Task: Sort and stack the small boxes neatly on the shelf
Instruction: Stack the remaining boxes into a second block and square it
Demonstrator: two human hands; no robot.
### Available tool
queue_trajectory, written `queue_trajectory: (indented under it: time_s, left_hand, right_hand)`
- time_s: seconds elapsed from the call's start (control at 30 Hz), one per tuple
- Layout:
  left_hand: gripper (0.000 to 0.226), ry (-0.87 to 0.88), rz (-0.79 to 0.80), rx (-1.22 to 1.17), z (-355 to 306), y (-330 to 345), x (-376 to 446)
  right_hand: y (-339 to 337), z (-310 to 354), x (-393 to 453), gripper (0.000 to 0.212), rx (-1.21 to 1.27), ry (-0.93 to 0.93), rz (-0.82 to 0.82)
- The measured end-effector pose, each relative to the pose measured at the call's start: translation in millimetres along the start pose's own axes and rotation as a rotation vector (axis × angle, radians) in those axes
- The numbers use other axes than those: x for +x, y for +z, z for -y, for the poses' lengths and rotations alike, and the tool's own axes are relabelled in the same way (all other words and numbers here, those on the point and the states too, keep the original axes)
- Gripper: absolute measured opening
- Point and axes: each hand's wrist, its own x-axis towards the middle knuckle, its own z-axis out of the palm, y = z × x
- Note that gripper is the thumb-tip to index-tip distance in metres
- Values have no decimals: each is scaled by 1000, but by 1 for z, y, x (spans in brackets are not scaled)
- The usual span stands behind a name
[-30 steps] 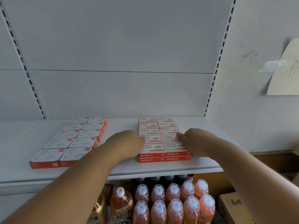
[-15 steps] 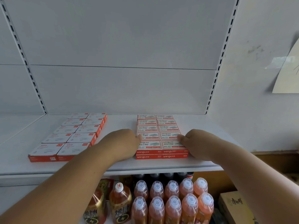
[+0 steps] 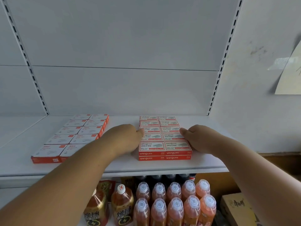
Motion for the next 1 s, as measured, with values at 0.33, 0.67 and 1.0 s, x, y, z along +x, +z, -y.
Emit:
queue_trajectory:
  time_s: [0.33,0.67,1.0]
  left_hand:
    - [44,-6,109,-76,4,6,25]
    - [48,12,71,-31,3,5,45]
    - [53,-45,17,-33,3,6,56]
  right_hand:
    - [-4,3,16,57,86,36,137]
    - [2,5,41,53,-50,-34,19]
    - [-7,5,54,62,-71,-52,47]
